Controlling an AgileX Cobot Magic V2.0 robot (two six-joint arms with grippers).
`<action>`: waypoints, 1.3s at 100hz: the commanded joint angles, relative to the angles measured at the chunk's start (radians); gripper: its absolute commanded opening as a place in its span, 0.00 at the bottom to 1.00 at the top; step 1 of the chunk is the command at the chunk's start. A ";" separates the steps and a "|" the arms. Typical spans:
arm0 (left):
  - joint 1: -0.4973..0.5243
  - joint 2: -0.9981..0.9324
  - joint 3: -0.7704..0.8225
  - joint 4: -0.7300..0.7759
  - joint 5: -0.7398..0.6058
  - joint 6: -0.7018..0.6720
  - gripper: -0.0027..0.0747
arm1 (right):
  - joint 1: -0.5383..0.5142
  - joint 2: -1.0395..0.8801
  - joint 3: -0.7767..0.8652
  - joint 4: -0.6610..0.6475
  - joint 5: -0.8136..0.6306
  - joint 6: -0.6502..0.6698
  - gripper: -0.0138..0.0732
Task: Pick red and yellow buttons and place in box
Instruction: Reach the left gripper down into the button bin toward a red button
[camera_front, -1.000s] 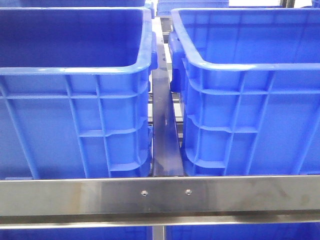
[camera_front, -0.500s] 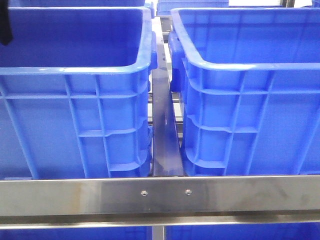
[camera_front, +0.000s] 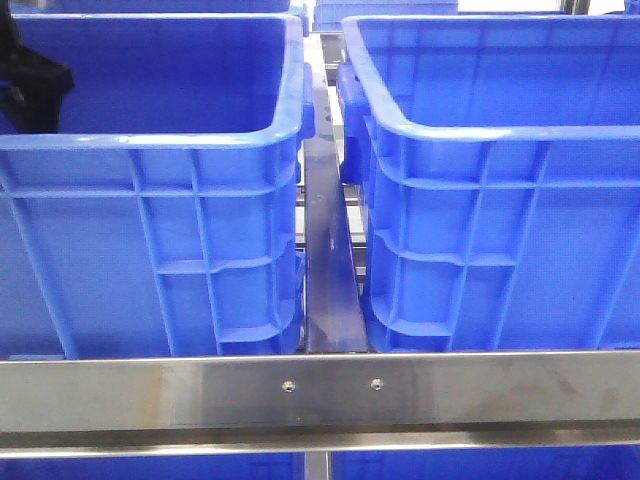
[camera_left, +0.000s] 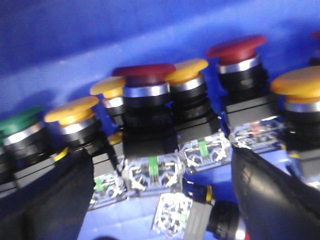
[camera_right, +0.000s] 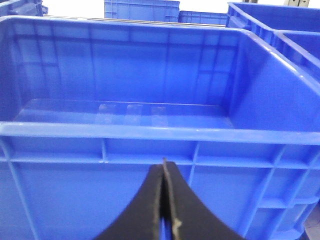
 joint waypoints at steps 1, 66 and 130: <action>-0.005 -0.026 -0.032 0.012 -0.029 -0.001 0.73 | -0.005 -0.022 -0.017 -0.008 -0.076 -0.001 0.08; -0.005 0.033 -0.032 0.014 -0.054 -0.004 0.50 | -0.005 -0.022 -0.017 -0.008 -0.076 -0.001 0.08; -0.005 -0.103 -0.032 -0.023 -0.093 0.053 0.28 | -0.005 -0.022 -0.017 -0.008 -0.076 -0.001 0.08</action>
